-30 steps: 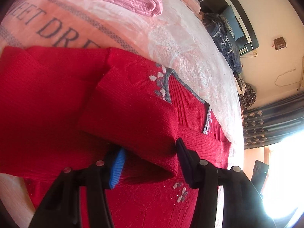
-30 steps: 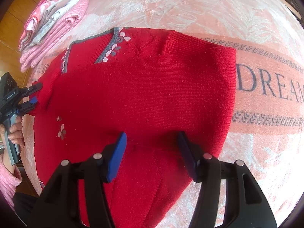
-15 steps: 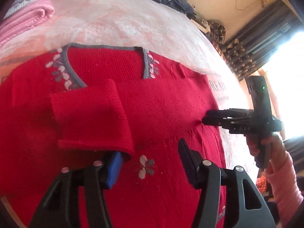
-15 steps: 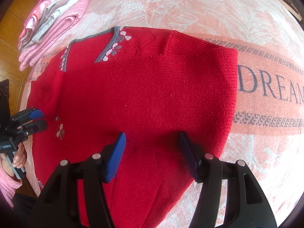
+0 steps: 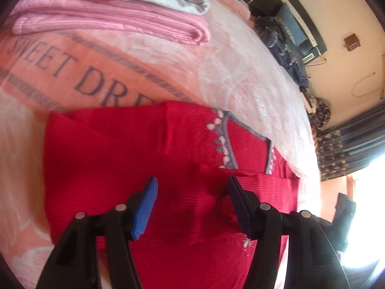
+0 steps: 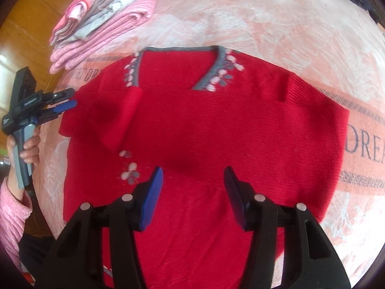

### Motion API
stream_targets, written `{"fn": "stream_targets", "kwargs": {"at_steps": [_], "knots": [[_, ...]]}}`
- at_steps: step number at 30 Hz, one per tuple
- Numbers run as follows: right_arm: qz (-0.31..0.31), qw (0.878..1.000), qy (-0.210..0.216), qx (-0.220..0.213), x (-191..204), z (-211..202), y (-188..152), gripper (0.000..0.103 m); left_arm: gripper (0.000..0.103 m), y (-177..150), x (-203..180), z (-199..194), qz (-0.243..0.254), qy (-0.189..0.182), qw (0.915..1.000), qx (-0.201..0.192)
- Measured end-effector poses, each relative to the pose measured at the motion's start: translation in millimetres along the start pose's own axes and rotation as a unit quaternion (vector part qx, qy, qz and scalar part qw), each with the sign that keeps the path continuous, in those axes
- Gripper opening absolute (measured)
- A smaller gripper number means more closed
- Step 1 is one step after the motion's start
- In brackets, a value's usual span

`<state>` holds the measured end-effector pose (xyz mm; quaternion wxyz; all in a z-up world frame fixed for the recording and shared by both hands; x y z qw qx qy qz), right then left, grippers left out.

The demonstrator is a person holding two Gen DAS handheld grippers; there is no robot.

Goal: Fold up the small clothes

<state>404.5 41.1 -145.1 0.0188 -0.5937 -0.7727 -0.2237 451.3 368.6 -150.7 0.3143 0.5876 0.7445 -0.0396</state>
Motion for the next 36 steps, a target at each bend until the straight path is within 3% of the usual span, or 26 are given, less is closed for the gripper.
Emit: {"fn": "stream_targets", "kwargs": {"at_steps": [6,10,17,18,21,24,28,29,31,33,36], "knots": [[-0.069,0.997,0.039,0.005,89.4,21.8,34.2,0.052,0.061,-8.6,49.9,4.0,0.006,0.055,0.9976,0.041],[-0.072,0.996,0.055,0.024,124.9,49.4,48.6,0.05,0.06,-15.1,59.3,9.3,0.023,0.052,0.9973,0.047],[-0.066,0.995,-0.008,0.07,119.0,99.1,52.4,0.044,0.06,-14.1,63.2,8.7,0.033,0.049,0.9972,0.046],[-0.071,0.995,-0.014,0.068,118.2,102.5,52.1,0.041,0.06,-13.3,64.2,9.3,0.027,0.045,0.9975,0.046],[-0.078,0.995,-0.041,0.055,114.8,99.4,53.7,0.012,0.06,-11.2,67.9,10.4,0.01,0.039,0.9982,0.045],[-0.043,0.999,-0.014,0.03,100.0,83.5,56.9,0.007,0.061,-11.1,66.6,11.6,0.014,0.044,0.998,0.042],[0.037,0.999,0.033,0.007,61.0,56.7,46.6,0.009,0.062,-13.8,61.6,13.2,0.035,0.053,0.9972,0.039],[0.057,0.997,0.042,0.01,48.8,52.7,39.4,0.014,0.063,-14.1,60.7,13.6,0.038,0.055,0.9971,0.038],[0.087,0.995,0.054,0.02,26.6,47.1,24.1,0.034,0.065,-14.5,58.9,14.5,0.042,0.057,0.9968,0.037],[0.114,0.991,0.074,0.017,5.9,38.8,12.3,0.048,0.068,-15.2,56.6,15.4,0.048,0.06,0.9964,0.036],[0.144,0.985,0.1,0.002,-15.2,31.0,7.1,0.048,0.073,-16.8,50.3,17.9,0.062,0.069,0.9951,0.034]]}}
Point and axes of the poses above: each gripper's, at about its wrist camera, not at the fingertips, and z roughly the way its jaws point, x to its left, y to its top, the point moved 5 cm from there along z, roughly the way its jaws point, and after that the axes turned 4 degrees about -x, right-handed, at the moved point
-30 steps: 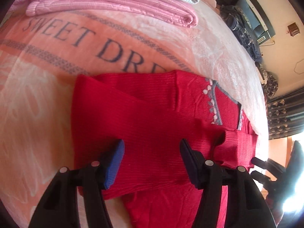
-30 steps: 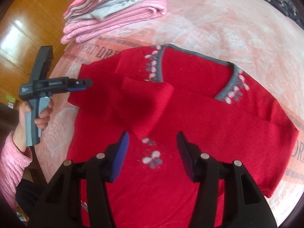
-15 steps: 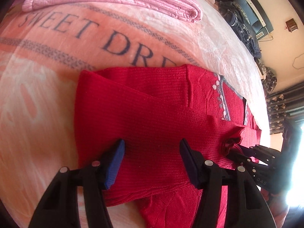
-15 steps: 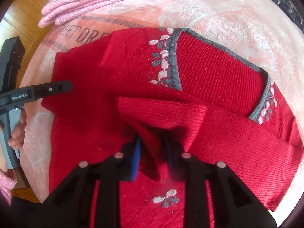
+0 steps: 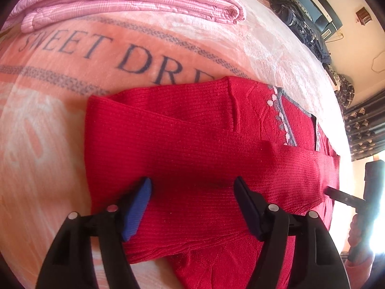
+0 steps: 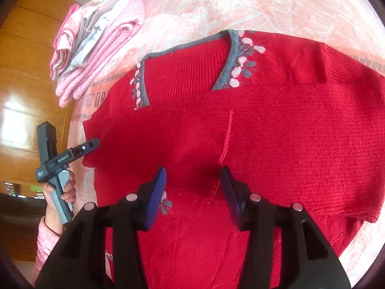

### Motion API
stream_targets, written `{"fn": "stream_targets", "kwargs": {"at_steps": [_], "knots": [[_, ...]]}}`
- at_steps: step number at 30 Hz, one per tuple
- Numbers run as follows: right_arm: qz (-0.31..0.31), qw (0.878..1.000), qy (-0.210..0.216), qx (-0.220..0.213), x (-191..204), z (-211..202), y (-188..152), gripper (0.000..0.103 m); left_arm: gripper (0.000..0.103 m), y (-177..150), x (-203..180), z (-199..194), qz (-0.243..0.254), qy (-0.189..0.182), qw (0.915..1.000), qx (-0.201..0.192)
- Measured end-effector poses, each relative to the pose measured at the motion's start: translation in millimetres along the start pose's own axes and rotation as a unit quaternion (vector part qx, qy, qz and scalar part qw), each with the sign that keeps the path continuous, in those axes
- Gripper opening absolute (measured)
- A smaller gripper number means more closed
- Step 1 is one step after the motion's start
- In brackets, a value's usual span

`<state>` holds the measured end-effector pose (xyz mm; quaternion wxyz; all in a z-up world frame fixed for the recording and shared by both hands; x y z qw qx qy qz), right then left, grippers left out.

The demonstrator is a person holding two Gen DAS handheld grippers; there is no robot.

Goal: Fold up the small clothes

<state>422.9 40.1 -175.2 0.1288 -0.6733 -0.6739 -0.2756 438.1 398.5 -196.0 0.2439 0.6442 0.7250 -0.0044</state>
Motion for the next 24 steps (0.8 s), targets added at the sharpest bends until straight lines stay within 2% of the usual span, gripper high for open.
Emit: {"fn": "stream_targets", "kwargs": {"at_steps": [3,6,8,9,10,14,17,20,24], "knots": [[0.024,0.999,0.034,0.004,-2.4,2.7,2.6,0.048,0.073,-0.5,-6.5,-2.3,0.014,0.014,0.9998,-0.008],[0.02,1.0,0.016,0.008,0.0,15.7,7.0,0.047,0.073,2.8,-9.9,-14.2,0.029,0.023,0.9987,-0.034],[0.011,1.0,0.0,0.0,0.4,19.9,9.9,0.039,0.073,7.9,-9.7,-25.6,0.035,0.029,0.9973,-0.058],[0.0,1.0,-0.017,-0.005,1.0,20.7,11.5,0.024,0.073,10.6,-8.0,-30.8,0.031,0.03,0.9967,-0.069],[-0.012,0.999,-0.036,-0.007,1.1,22.1,12.4,0.004,0.073,13.1,-5.3,-35.7,0.023,0.029,0.9961,-0.079],[-0.043,0.998,-0.049,-0.023,5.9,7.5,12.9,0.002,0.073,20.5,4.4,-44.1,0.001,0.035,0.9946,-0.097],[-0.05,0.997,-0.038,-0.048,8.7,-20.2,18.2,0.002,0.073,21.2,8.7,-44.7,-0.004,0.031,0.9947,-0.098],[-0.066,0.992,-0.074,-0.079,3.1,-53.9,26.0,0.002,0.073,18.0,6.9,-40.0,0.002,0.036,0.9951,-0.092],[-0.064,0.986,-0.12,-0.099,-20.3,-80.7,30.7,0.002,0.073,12.9,-2.8,-29.8,0.039,0.067,0.9932,-0.087]]}}
Point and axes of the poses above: each gripper's, at about its wrist camera, not at the fingertips, and z roughly the way its jaws point, x to its left, y to its top, the point moved 5 cm from there along z, roughly the way its jaws point, and after that the axes turned 4 degrees about -x, right-handed, at the moved point
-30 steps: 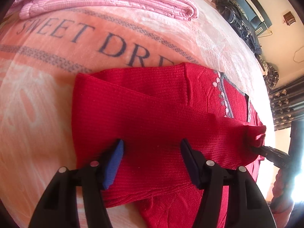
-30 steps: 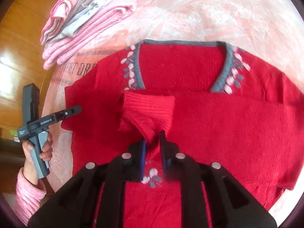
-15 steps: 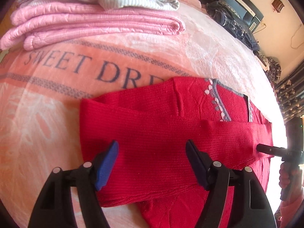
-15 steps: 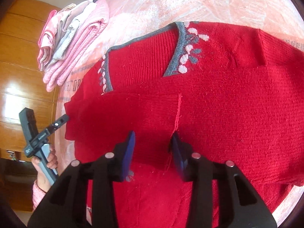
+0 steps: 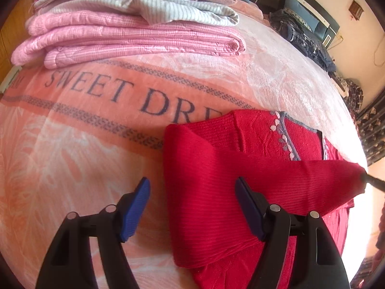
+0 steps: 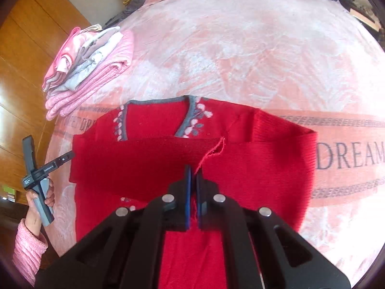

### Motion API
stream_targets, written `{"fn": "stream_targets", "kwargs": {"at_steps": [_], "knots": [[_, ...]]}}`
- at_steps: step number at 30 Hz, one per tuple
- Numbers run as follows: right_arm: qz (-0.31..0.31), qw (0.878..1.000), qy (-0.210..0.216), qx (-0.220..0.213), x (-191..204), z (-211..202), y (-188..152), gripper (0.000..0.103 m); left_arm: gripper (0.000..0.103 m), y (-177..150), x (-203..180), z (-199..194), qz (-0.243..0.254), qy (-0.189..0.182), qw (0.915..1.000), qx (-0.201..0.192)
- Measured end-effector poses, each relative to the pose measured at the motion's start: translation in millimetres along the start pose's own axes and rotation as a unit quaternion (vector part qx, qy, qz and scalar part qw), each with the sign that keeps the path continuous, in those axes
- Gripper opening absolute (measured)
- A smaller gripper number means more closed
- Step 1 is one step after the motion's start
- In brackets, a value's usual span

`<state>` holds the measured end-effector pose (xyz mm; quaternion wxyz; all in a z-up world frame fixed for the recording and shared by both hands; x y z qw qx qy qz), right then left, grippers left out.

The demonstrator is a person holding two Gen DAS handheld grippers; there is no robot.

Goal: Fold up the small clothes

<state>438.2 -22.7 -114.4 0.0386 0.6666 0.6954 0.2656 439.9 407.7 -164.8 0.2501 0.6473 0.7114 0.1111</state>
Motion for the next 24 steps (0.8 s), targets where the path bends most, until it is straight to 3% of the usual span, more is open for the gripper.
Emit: {"fn": "stream_targets", "kwargs": {"at_steps": [4,7,10,13,17,20,24], "knots": [[0.012,0.999,-0.05,0.012,-34.7,13.8,-11.3,0.002,0.073,-11.9,-15.6,15.8,0.048,0.029,0.9983,0.019],[0.035,0.997,-0.049,0.049,-52.4,40.7,-31.3,0.002,0.076,-24.9,-20.6,34.4,0.071,0.055,0.995,0.045],[0.047,0.996,-0.043,0.061,-59.9,53.3,-42.9,0.004,0.077,-25.7,-22.4,34.5,0.074,0.061,0.9948,0.035],[0.062,0.996,-0.035,0.059,-62.6,42.4,-35.1,0.012,0.077,-19.8,-22.9,26.5,0.062,0.046,0.9966,0.028],[0.056,0.998,-0.013,0.021,-52.4,22.3,-18.4,0.012,0.077,-9.8,-41.8,9.5,0.043,-0.001,0.999,0.01],[0.047,0.998,0.015,0.028,-37.7,30.2,-19.2,0.012,0.077,-13.0,-68.9,9.1,0.068,-0.023,0.9973,0.011],[0.035,0.998,-0.016,0.045,-38.5,46.5,-26.5,0.014,0.077,-26.7,-91.8,23.1,0.123,-0.008,0.9921,0.023]]}}
Point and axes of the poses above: each gripper's, at about its wrist camera, not at the fingertips, and z roughly the way its jaws point, x to its left, y to its top, the point moved 5 cm from there along z, roughly the way its jaws point, and after that the axes turned 4 degrees about -x, right-handed, at the moved point
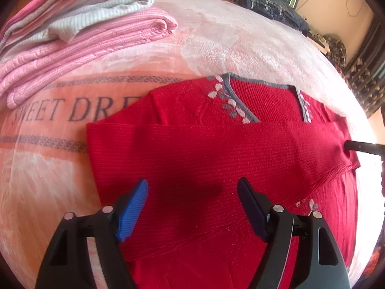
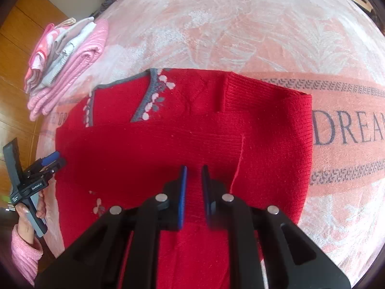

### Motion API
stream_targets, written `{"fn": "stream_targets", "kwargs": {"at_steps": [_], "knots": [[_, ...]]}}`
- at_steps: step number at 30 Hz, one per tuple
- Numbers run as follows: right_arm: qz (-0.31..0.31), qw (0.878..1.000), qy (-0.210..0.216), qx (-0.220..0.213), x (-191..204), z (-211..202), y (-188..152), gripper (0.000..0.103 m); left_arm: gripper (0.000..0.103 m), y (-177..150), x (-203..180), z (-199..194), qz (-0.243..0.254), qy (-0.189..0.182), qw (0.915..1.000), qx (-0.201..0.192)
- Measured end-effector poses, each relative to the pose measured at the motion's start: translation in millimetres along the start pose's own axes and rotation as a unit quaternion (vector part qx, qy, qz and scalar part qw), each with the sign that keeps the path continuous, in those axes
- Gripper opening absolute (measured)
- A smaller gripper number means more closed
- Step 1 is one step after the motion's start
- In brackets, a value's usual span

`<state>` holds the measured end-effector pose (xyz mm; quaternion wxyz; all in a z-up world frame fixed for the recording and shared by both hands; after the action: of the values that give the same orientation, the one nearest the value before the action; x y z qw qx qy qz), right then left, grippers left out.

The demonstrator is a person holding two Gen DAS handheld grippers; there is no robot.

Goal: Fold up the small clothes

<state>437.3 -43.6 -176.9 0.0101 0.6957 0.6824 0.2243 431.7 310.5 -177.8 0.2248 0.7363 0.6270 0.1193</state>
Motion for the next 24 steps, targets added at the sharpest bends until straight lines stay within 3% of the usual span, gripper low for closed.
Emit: {"fn": "stream_targets", "kwargs": {"at_steps": [2,6,9,12,18,24], "knots": [[0.008,1.0,-0.008,0.006,-8.9,7.8,-4.1,0.013,0.078,-8.0,-0.6,10.9,0.008,0.01,0.9998,0.014],[0.023,1.0,0.013,0.006,-16.6,12.6,-5.2,0.01,0.081,-12.9,4.5,10.9,0.011,0.001,0.9999,0.006],[0.016,1.0,0.004,0.003,-13.7,11.3,-5.7,0.01,0.08,-13.2,6.4,8.2,-0.003,-0.002,1.0,0.006],[0.005,1.0,0.007,0.0,-5.2,2.4,-5.4,0.019,0.079,-12.7,7.0,-0.1,-0.014,-0.008,0.9999,0.002],[-0.019,1.0,-0.001,0.016,2.1,-6.3,-16.5,0.019,0.08,-11.7,9.8,-9.2,-0.029,-0.026,0.9992,0.007],[-0.008,1.0,0.0,0.017,-7.1,8.0,-25.0,0.015,0.081,-24.9,9.4,4.9,-0.013,-0.005,0.9997,0.018]]}}
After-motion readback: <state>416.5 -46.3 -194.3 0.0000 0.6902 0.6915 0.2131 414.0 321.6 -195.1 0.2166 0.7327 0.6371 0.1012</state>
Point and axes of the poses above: each gripper's, at about its wrist camera, not at the fingertips, and z roughly the way its jaws point, x to its left, y to its top, the point moved 5 cm from there along z, roughly the way its jaws point, and after that the axes turned 4 degrees about -x, right-handed, at the moved point
